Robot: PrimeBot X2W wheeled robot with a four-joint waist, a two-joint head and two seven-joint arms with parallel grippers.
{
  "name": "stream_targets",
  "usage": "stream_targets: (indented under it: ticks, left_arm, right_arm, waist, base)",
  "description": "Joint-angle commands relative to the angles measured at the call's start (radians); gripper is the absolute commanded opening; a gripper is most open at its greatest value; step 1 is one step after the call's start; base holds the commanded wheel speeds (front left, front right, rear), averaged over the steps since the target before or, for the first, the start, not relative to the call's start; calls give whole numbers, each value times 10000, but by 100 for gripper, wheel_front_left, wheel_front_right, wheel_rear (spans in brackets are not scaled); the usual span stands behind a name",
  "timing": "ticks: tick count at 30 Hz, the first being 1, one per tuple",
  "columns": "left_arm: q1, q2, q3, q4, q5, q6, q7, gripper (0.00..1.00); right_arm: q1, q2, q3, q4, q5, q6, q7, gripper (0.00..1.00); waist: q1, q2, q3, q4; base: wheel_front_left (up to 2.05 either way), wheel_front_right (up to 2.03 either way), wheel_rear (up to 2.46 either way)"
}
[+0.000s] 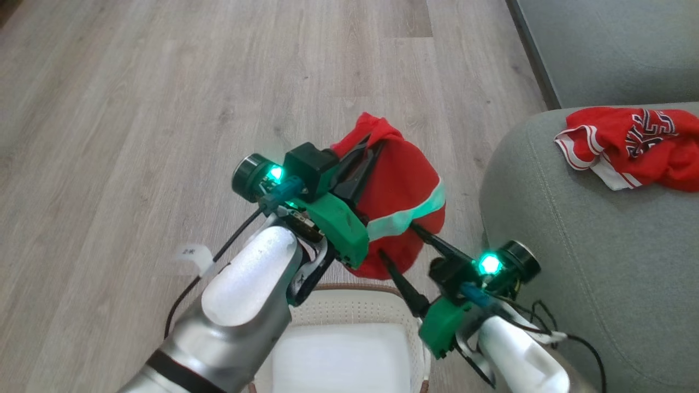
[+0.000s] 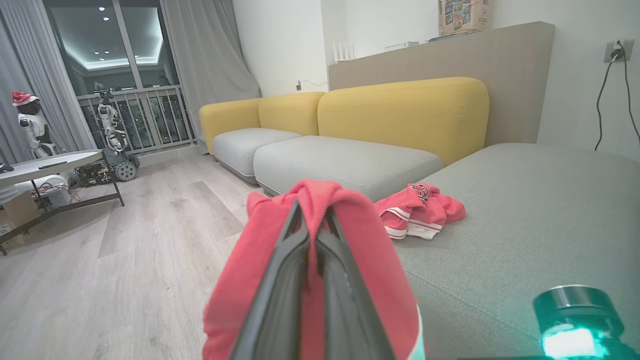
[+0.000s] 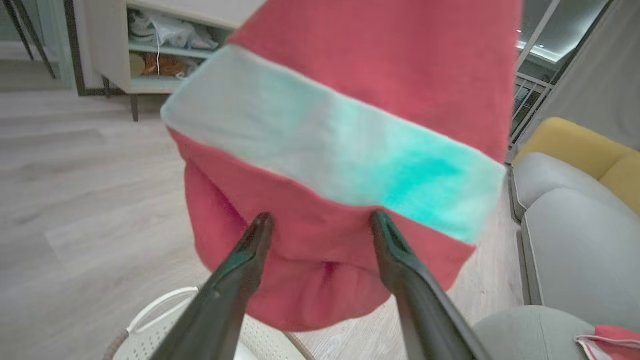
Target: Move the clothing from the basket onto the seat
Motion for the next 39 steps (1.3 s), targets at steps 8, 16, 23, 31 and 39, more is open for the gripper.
stream_targets:
  ticks: [8,16,23,31,39]
  left_arm:
    - [-830,96,-94,-543,-332,223,70,0]
    - [-873,96,-212,-492,-478,330,29,0]
    - [-790,164,-143,-312,-586,449,-59,0]
    - [-604,250,11,-121,-775,566,-219,13]
    - [-202,370,175,182,-903,707,-564,100]
  right_arm:
    - [-1279,32,12,273,-586,69,-67,100]
    - [-1240,32,90,94,-70,69,-67,0]
    - [-1210,32,-174,89,175,69,-67,0]
    - [-1183,32,-620,-207,272,69,-67,0]
    - [-1234,32,-1554,-697,24,69,-67,0]
  waist:
    - [1,-1,16,250]
    - [1,-1,53,340]
    - [1,-1,108,202]
    - [1,-1,206,-65]
    - [1,-1,331,-526]
  base:
    - [0,0,0]
    - [0,0,0]
    - [0,0,0]
    - [0,0,0]
    - [0,0,0]
